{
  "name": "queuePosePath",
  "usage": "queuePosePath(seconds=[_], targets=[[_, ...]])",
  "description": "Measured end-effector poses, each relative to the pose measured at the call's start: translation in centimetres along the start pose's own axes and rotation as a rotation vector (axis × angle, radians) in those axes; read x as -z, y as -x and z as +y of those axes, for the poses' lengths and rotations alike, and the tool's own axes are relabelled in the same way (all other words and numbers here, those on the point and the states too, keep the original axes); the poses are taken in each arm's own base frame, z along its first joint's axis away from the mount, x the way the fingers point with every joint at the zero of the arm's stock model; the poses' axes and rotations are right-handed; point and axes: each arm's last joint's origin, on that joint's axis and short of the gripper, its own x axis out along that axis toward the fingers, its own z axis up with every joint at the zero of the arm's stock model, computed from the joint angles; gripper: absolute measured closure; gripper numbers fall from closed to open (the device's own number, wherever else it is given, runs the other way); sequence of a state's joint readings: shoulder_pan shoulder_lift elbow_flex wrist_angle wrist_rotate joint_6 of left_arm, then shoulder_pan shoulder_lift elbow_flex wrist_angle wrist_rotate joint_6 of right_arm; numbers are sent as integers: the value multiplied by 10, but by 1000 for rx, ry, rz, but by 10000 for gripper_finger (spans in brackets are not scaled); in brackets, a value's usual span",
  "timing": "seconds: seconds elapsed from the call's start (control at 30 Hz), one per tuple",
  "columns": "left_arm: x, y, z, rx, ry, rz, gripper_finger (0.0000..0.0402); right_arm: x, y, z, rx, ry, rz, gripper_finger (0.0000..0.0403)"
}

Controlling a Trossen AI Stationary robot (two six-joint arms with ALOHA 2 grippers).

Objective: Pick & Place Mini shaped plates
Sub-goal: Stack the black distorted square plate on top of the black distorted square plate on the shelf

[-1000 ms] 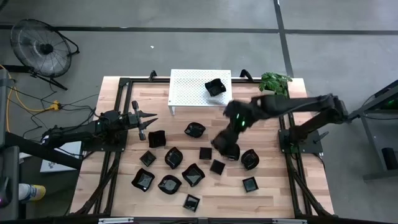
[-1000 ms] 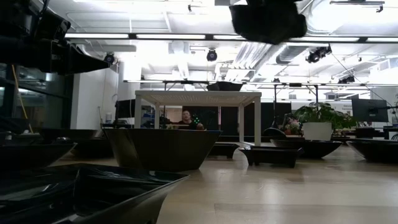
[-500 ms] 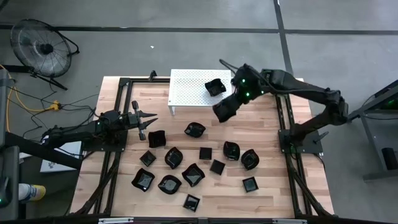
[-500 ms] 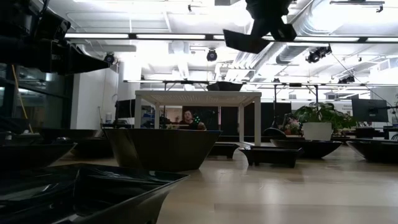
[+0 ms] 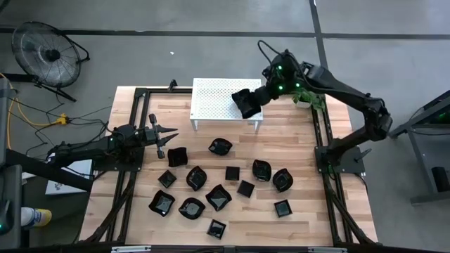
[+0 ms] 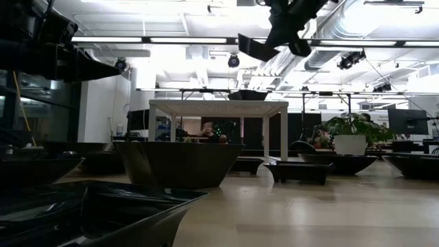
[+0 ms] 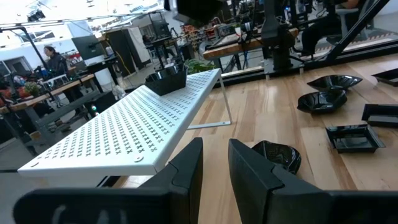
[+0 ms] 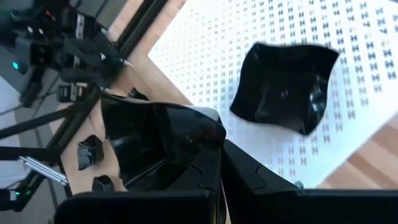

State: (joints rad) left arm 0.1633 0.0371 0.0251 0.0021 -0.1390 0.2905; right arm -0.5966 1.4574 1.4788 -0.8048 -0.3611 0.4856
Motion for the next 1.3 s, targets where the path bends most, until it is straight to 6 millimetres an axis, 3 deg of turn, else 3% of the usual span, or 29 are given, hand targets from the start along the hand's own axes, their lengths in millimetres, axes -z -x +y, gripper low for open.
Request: queuePosePath(seconds=[0.17,0.33,0.53,0.73,1.0,1.3], targets=[[0,0,0,0,0,0,328,-16,-7,-13,-43,-1,-17,401],[0,0,0,0,0,0,328,-36,-4,-12,-33,33,-4,401],[0,0,0,-6,0,2,328,-63,-7,-11,11,26,60,401],[0,0,0,-5,0,2,328,-85,-19,-25,63,-1,146,401],[0,0,0,-1,0,1,328,-92,-44,-52,110,-51,235,401],[0,0,0,-1,0,2,328,-92,-59,-65,118,-55,284,400]])
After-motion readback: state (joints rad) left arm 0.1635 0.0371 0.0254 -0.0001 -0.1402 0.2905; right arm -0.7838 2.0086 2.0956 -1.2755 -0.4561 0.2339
